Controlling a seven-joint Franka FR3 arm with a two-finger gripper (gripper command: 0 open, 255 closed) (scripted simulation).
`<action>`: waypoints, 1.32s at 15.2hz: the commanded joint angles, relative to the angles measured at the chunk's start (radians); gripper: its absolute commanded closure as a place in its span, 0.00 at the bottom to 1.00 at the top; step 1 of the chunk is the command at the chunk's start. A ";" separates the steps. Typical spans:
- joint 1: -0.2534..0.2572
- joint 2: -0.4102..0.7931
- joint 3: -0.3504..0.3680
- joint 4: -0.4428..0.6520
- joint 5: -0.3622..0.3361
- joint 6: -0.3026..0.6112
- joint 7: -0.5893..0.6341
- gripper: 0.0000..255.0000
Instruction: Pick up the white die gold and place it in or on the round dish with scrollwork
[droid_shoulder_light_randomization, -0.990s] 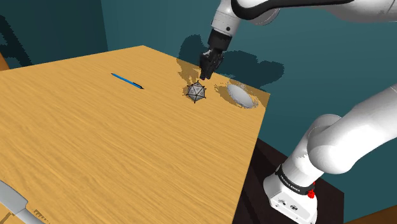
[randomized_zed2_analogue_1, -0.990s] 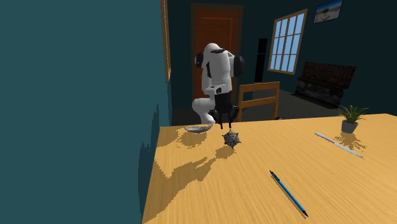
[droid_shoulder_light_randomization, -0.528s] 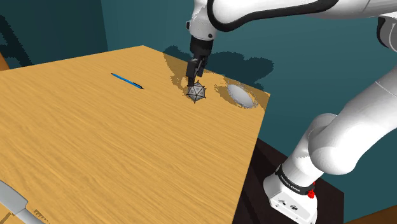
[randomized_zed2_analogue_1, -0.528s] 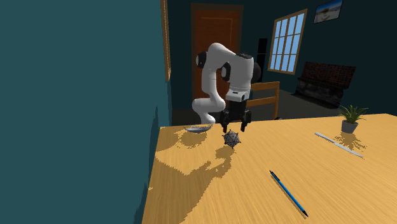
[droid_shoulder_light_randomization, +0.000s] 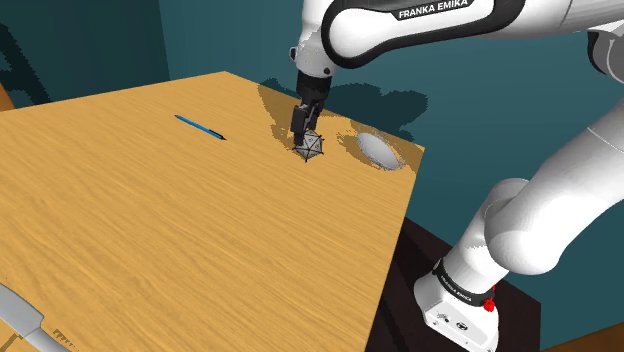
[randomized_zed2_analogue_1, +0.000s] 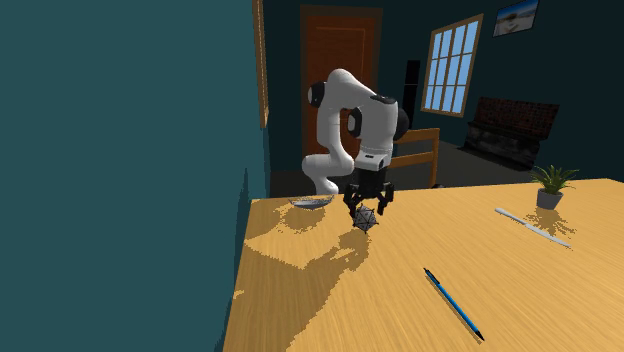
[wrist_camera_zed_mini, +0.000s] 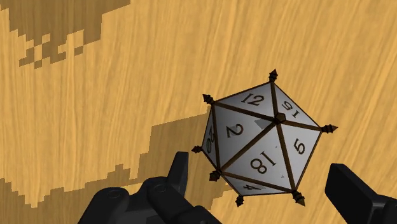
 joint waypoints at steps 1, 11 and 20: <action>0.000 0.001 0.000 -0.001 0.000 0.001 0.001 0.00; 0.000 0.002 0.001 0.001 0.000 0.002 0.001 1.00; 0.000 -0.012 -0.001 0.067 0.003 -0.079 -0.005 1.00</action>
